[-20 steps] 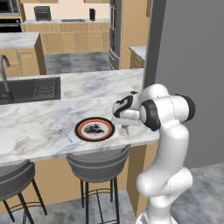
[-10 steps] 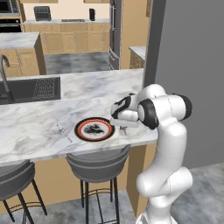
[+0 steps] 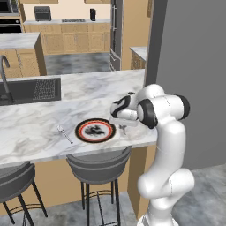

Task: Take the fork and place it on the left side of the plate. Then take the spoon and place it on the right side of the plate. Make sure they're directly next to the plate.

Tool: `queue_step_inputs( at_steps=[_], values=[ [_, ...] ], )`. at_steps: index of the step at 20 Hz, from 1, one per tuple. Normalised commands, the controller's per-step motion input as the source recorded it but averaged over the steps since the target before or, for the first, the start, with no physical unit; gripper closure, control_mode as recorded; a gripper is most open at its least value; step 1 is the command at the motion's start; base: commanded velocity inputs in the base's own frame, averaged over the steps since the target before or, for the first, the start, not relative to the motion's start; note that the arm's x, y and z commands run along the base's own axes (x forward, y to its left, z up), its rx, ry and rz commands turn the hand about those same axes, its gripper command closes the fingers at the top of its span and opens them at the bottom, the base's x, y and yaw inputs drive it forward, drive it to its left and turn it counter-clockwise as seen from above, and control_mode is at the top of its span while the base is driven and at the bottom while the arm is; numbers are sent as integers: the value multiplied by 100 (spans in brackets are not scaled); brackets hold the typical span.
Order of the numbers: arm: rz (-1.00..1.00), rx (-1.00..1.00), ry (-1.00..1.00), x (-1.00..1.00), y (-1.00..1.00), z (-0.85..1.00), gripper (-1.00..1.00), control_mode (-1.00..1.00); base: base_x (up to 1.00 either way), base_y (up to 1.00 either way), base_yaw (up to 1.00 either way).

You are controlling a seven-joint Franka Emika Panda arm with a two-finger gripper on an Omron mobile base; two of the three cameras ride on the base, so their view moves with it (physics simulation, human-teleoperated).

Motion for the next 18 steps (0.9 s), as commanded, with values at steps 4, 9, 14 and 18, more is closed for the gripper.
queue_step_inputs(
  at_steps=[4, 9, 14, 18],
  values=[
    [0, 0, 1, 23, 21, -40, 100, -100, 0, 0, 0],
    [0, 0, 11, 21, 2, -51, -100, -100, 0, 0, 0],
    [0, 1, 4, 8, 0, -13, -100, -100, 0, 0, 0],
    [0, 3, 0, 0, 0, 4, -100, -100, 0, 0, 0]
  ],
)
